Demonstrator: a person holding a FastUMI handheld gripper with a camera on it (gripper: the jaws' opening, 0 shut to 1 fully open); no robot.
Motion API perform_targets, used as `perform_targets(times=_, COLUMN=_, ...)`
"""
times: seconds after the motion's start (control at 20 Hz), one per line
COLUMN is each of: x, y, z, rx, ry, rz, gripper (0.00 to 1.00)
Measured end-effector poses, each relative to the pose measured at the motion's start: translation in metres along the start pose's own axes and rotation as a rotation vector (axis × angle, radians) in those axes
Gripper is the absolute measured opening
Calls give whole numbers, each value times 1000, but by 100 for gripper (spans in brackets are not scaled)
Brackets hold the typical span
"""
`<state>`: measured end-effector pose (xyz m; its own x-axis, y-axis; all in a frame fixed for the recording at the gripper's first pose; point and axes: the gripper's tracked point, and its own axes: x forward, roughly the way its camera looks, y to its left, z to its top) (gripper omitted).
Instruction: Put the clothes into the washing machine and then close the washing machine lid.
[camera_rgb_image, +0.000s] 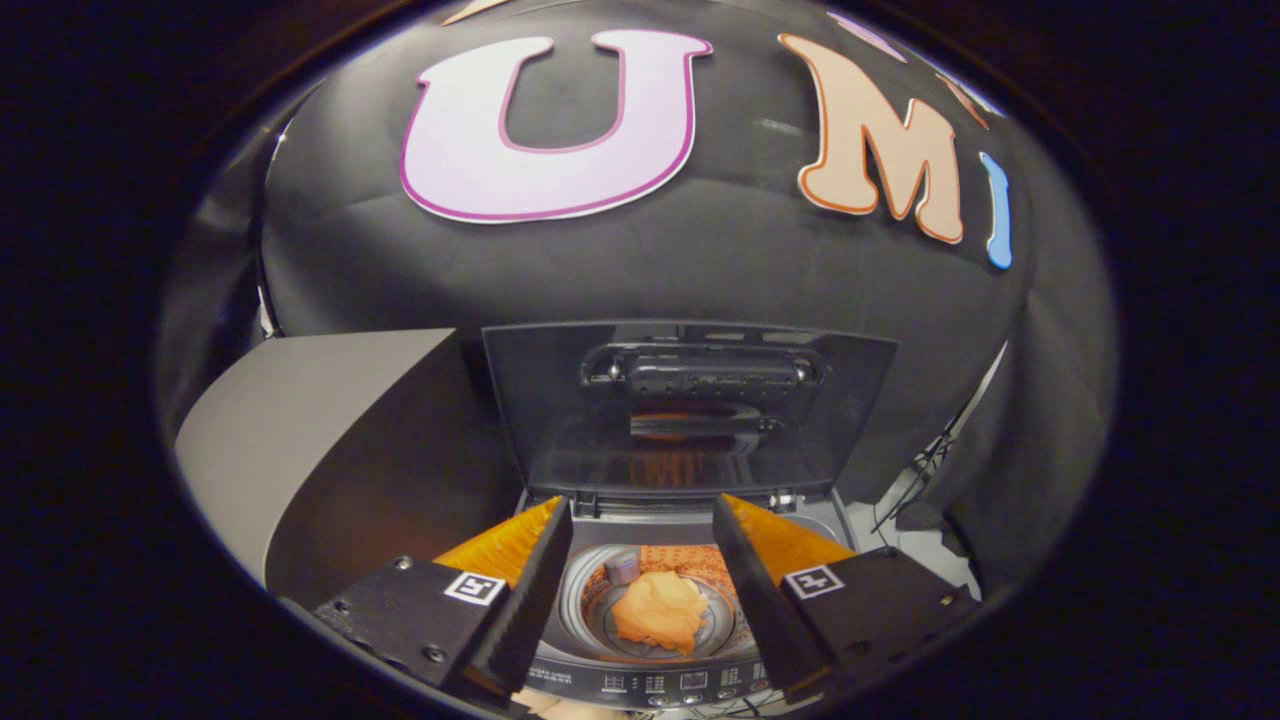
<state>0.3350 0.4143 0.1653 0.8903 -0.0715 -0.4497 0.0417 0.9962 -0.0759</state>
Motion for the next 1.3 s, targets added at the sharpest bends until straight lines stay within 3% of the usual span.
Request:
perform_targets(times=0.1, x=0, y=0, z=8, rx=-1, ry=-24, rz=-2, gripper=92)
perform_targets(times=0.9, x=28, y=11, z=83, rx=-16, ry=-253, rz=-12, gripper=97)
perform_targets(times=1.3, x=68, y=8, z=88, rx=-43, ry=-232, rz=-57, gripper=97)
